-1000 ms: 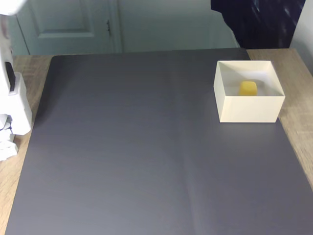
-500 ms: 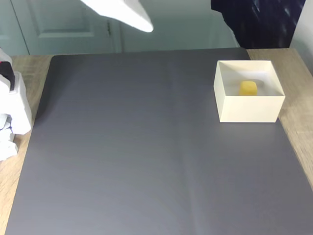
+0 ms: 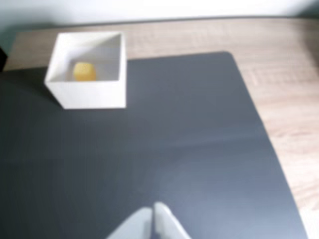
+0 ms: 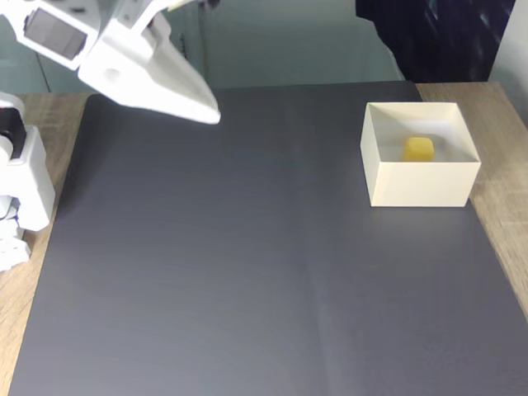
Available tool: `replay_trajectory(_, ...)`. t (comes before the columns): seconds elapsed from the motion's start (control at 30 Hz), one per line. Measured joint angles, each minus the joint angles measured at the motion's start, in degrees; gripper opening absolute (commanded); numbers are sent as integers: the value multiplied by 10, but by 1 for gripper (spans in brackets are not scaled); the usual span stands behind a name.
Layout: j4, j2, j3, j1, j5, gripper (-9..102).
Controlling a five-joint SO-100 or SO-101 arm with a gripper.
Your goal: Grasp a cube block and put it in the white box.
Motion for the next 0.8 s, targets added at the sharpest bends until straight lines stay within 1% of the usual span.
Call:
replay_trajectory(0.2, -22, 66, 101, 26, -33, 0)
replay_trajectory(0.4, -25, 192, 234, 41, -47, 0)
replay_trajectory(0.6, 11, 305, 307, 46, -57, 0)
replay_trajectory(0.7, 33, 323, 316, 46, -57, 0)
replay_trajectory(0.8, 38, 325, 330, 46, -62, 0)
